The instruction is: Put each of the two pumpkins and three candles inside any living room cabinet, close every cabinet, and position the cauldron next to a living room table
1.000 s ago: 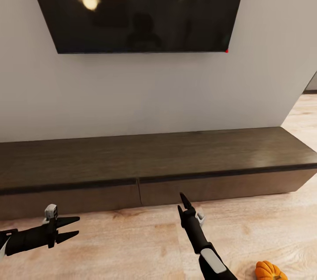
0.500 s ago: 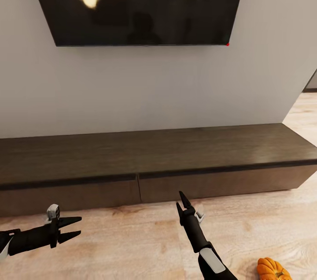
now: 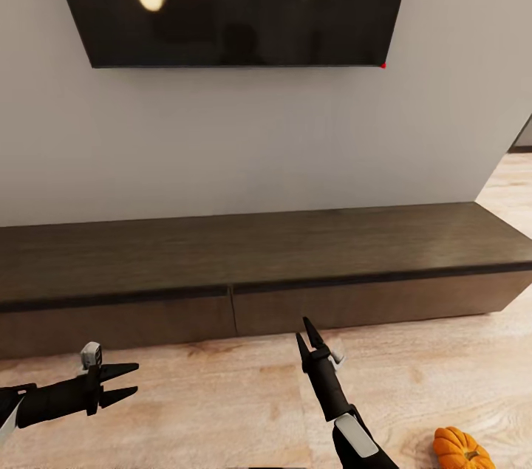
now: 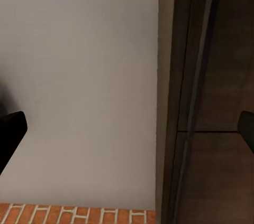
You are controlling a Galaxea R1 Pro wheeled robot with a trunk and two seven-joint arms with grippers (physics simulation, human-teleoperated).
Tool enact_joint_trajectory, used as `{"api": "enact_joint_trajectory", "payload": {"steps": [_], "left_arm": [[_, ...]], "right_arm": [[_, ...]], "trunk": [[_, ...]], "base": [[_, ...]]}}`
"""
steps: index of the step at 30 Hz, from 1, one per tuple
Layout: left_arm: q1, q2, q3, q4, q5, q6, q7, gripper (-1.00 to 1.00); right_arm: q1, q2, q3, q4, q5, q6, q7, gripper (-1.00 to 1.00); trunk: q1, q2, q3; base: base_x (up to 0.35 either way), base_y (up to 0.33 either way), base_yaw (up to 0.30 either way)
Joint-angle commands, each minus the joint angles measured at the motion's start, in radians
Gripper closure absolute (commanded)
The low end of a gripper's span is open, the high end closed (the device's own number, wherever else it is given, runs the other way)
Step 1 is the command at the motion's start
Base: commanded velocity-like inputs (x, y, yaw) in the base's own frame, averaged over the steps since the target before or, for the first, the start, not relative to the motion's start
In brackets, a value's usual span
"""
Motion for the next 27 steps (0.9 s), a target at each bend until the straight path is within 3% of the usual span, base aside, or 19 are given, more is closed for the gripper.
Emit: {"api": "enact_joint_trajectory", "payload": {"steps": [1,7,27], "left_arm": [[0.000,0.000,0.000,0.000,-0.001,0.011,-0.004,-1.00],[0.000,0.000,0.001,0.000,-0.001,0.011,-0.004,-1.00],[0.000,0.000,0.001,0.000,-0.001,0.011,-0.004,-1.00]], "right_arm": [[0.000,0.000,-0.002,0.000,-0.006,0.010,0.004,-1.00],[0.000,0.000,-0.002,0.001,-0.006,0.010,0.005,-1.00],[0.000,0.000,-0.002,0.002,-0.006,0.010,0.004,-1.00]], "trunk": [[0.000,0.000,-0.001],[0.000,0.000,-0.001],[0.000,0.000,-0.001]], "base": [[0.000,0.000,0.000],[0.006,0.000,0.000],[0.146,0.003,0.000]]}}
